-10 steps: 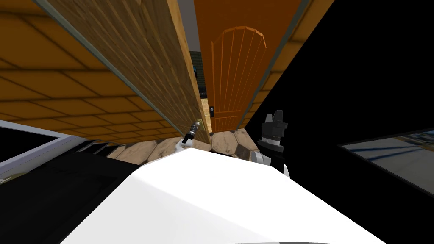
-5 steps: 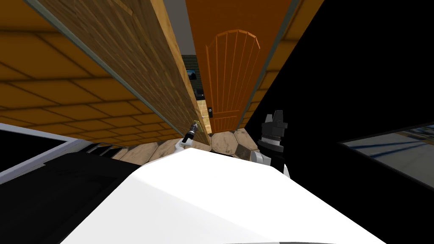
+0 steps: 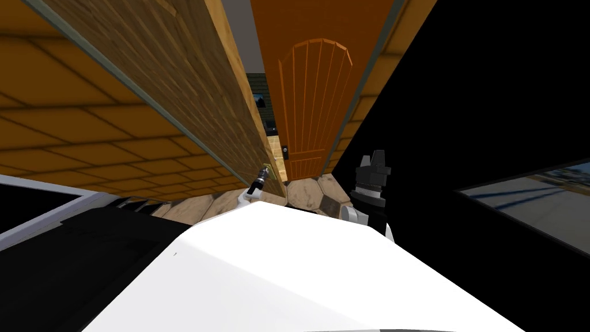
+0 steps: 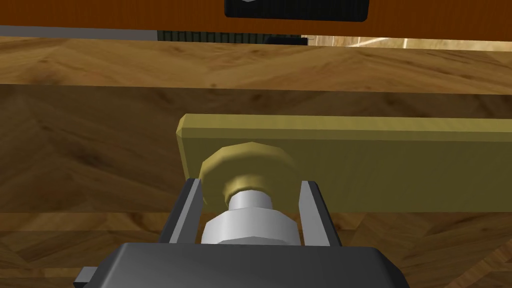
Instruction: Pull the door open
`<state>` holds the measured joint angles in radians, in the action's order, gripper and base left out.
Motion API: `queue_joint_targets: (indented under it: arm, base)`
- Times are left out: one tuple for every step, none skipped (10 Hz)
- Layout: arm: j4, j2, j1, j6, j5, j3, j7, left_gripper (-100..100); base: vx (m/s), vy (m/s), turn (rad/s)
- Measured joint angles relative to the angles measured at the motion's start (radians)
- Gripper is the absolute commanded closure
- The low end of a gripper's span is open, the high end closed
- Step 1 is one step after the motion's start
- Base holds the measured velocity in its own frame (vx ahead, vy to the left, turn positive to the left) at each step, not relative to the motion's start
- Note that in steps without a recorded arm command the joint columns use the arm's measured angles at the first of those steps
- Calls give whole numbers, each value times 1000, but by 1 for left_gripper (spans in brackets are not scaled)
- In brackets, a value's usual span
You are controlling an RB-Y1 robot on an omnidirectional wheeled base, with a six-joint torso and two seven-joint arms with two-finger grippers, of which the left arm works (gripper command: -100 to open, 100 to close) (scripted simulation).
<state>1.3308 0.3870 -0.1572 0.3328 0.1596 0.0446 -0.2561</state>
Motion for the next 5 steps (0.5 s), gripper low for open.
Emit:
queue_joint_targets:
  arm:
    - [2,7,-2,11,0,-9,-6,100]
    - [4,16,-8,21,0,-21,-12,100]
    - [11,24,-17,30,-1,-33,-19,100]
    - [10,37,-25,44,0,-47,-28,100]
    - [14,47,-33,56,0,-58,-36,100]
  base:
    - [-124,125,-180]
    - [-141,140,-143]
    - [-159,154,-194]
    - [-164,116,-161]
    - [-192,120,-184]
